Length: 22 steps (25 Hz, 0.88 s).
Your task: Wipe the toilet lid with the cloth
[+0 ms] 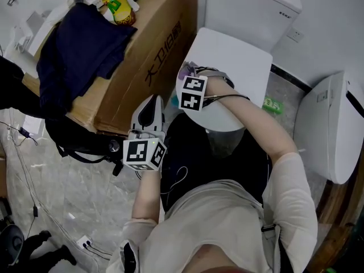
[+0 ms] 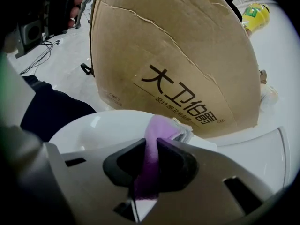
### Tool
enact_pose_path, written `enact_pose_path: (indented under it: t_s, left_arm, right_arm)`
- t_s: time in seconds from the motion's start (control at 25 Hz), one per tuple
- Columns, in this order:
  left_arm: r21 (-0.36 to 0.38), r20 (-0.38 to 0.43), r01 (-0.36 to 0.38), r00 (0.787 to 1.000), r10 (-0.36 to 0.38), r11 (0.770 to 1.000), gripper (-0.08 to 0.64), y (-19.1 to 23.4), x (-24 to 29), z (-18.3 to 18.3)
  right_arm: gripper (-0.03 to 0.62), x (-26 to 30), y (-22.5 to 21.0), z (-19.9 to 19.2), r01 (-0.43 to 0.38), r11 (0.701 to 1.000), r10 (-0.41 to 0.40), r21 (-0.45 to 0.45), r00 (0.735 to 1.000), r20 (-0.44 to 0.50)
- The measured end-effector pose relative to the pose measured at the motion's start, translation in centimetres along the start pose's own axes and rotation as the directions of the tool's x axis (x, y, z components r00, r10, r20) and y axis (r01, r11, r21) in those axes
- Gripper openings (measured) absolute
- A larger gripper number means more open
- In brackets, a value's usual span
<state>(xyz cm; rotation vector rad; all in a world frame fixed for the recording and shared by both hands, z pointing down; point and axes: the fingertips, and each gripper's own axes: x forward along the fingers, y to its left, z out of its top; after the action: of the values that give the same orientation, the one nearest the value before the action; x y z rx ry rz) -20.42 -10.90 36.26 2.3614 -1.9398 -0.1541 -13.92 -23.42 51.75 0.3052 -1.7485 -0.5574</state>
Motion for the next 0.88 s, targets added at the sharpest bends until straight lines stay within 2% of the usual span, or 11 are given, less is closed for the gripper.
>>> enact_pose_path:
  t_s: [0.56,0.72,0.88]
  left_arm:
    - [0.011,-0.001,0.011,1.0,-0.011,1.0,0.017,-0.5,0.3,0.3]
    - [0.014,-0.004,0.012,1.0,-0.012,1.0,0.015,-0.6,0.6,0.2]
    - [0.018,-0.011,0.013,1.0,-0.013,1.0,0.015,-0.8,1.0,-0.1]
  right_arm:
    - [0.078,-2.0,3.7,1.7,-0.095,0.995,0.093,0.029,0.993,0.073]
    - [0.078,-2.4,3.6,1.8,-0.103,0.99,0.089,0.098,0.987,0.137]
    - [0.08,-3.9,2.6,1.9,-0.103,0.971,0.049,0.217,0.969,0.241]
